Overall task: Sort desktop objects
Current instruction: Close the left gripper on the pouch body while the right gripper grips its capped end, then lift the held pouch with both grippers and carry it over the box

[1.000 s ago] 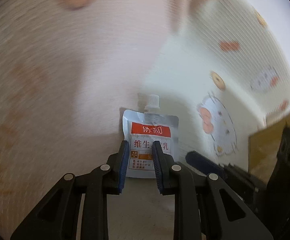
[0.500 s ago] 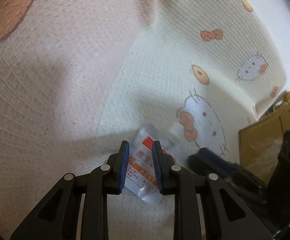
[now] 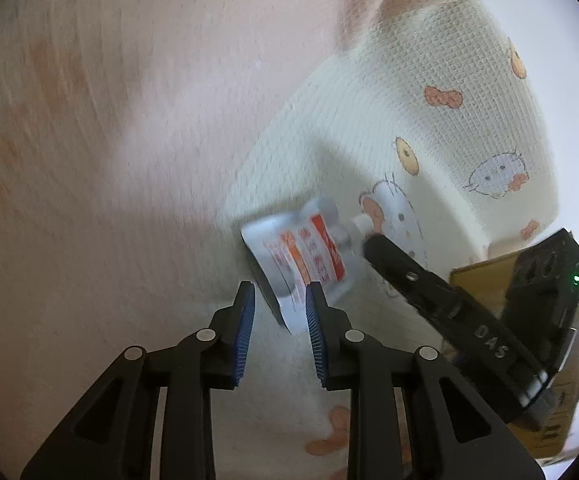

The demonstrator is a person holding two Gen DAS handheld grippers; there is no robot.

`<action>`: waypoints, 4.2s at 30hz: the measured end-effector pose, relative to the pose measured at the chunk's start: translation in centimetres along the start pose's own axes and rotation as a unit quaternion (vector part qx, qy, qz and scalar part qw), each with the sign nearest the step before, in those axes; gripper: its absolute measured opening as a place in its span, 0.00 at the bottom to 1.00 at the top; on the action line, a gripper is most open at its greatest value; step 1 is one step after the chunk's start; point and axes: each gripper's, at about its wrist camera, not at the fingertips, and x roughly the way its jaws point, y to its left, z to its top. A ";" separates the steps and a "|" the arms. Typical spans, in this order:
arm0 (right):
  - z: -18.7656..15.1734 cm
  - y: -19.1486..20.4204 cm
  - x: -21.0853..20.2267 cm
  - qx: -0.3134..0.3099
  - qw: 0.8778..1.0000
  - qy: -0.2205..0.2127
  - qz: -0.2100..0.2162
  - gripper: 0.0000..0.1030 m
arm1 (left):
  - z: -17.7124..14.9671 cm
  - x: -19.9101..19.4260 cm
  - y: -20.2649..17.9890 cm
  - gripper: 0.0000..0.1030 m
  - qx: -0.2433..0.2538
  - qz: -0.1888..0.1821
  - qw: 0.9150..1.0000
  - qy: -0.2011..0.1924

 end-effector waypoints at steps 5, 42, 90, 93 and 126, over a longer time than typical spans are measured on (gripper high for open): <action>-0.6 1.0 1.5 -0.011 0.999 0.043 0.006 0.31 | 0.2 0.6 -0.4 0.33 0.008 0.020 1.000 -0.003; 0.0 -0.8 2.0 -0.015 1.000 0.004 -0.010 0.31 | 3.9 1.6 -0.6 0.40 0.044 0.040 0.998 0.027; 4.6 10.8 -16.0 -0.155 0.973 -0.170 0.005 0.28 | 1.9 -18.4 -19.1 0.35 0.295 0.083 0.921 -0.243; 4.5 11.2 -18.3 -0.165 0.966 -0.197 -0.003 0.28 | 1.3 -20.0 -20.8 0.35 0.311 0.073 0.912 -0.258; 3.1 3.2 -34.0 -0.154 0.947 -0.274 -0.063 0.28 | -7.0 -19.5 -37.6 0.34 0.405 0.034 0.871 -0.276</action>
